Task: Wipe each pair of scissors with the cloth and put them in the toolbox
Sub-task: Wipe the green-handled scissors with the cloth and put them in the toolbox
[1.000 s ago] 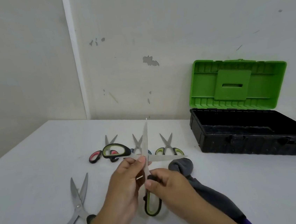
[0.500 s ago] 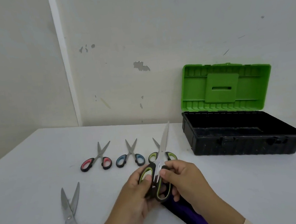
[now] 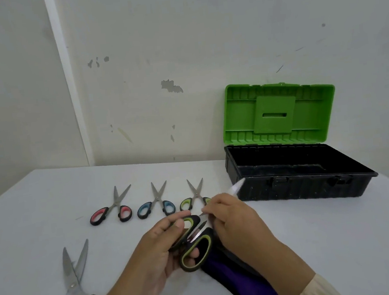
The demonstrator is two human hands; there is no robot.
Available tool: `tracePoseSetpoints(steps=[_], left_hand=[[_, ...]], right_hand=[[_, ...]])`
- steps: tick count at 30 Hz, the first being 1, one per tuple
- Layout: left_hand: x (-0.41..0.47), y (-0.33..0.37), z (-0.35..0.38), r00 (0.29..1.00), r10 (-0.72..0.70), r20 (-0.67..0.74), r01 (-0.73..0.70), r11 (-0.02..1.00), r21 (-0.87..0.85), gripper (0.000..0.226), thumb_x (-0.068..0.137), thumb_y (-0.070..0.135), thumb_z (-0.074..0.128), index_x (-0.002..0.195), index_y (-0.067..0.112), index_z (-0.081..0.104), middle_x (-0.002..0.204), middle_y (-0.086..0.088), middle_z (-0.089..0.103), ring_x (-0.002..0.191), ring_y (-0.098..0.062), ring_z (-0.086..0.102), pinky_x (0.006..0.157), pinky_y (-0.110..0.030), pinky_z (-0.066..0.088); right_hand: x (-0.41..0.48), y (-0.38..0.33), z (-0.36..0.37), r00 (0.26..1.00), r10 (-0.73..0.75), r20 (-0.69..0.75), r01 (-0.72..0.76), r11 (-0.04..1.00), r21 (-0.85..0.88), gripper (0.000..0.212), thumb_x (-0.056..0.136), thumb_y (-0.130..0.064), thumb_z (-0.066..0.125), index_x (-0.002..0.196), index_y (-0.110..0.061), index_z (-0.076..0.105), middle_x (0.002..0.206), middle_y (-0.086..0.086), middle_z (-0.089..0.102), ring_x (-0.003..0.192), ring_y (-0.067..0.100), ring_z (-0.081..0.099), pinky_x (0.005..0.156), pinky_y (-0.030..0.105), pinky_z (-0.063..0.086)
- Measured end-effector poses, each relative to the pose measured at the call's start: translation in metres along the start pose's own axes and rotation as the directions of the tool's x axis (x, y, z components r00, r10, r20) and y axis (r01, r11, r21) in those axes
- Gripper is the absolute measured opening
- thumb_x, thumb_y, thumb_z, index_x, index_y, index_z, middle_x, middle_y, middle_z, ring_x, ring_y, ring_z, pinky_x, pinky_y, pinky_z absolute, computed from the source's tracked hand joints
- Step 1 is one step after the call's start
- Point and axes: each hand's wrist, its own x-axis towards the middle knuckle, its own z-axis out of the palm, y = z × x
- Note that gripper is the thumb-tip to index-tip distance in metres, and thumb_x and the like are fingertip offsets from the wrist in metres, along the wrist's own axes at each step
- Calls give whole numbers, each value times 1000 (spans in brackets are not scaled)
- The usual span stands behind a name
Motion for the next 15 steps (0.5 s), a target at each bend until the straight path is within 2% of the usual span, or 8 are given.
tracePoseSetpoints(steps=[3,5,7,8,9,11,13,15], left_hand=[[6,4,24,999,41,-29,-40,999,34,32,99,29,43,106,10,67,82,-15,74,64,-25,69,60,-32,54],[19,0,42,990,107,-90,-99,992,83,37,101,33,37,102,13,67,90,-13,76,76,-25,73,69,-34,56],[37,-9,60,953,257,-158,-203,934,295,31,101,31,35,103,25,66,104,-7,74,95,-21,69,87,-35,53],[45,-14,69,930,333,-158,-239,871,429,28,100,28,36,106,29,63,112,-1,70,103,-16,64,94,-32,48],[53,-19,78,916,384,-120,-258,789,557,25,99,26,37,111,32,59,119,5,65,107,-10,58,95,-26,43],[70,-30,93,923,383,44,-275,573,772,35,99,24,39,132,28,48,133,8,53,115,-5,48,95,-17,33],[87,-42,106,940,249,233,-301,285,910,46,99,26,39,144,22,35,147,3,39,132,-12,39,107,-21,27],[100,-51,114,949,96,301,-305,34,952,52,99,30,37,148,17,26,155,-2,28,142,-18,25,116,-28,17]], right_hand=[[-2,24,-15,992,124,36,-124,992,-2,25,85,-9,53,102,-20,68,104,-5,60,85,7,55,74,4,37],[-3,45,-24,972,234,37,-233,972,-27,22,82,-10,56,93,-22,70,99,-4,60,81,6,52,68,6,35],[-3,67,-37,939,343,4,-342,938,-58,21,80,-10,57,89,-23,71,98,-1,61,86,12,55,68,12,30],[-2,78,-44,922,387,-25,-388,918,-80,19,80,-11,58,89,-22,71,98,0,62,90,15,57,67,13,27],[1,89,-49,905,422,-59,-426,901,-90,18,80,-11,59,88,-22,71,98,2,63,91,17,58,66,13,26],[12,110,-59,881,459,-113,-468,880,-80,16,78,-11,60,84,-20,72,96,4,66,90,21,60,66,15,28],[31,127,-67,878,458,-136,-471,878,-83,16,77,-10,60,80,-20,73,93,6,70,86,24,62,72,21,36],[55,145,-72,877,462,-130,-477,870,-125,18,77,-10,58,78,-20,73,92,6,71,86,25,63,76,25,43]])
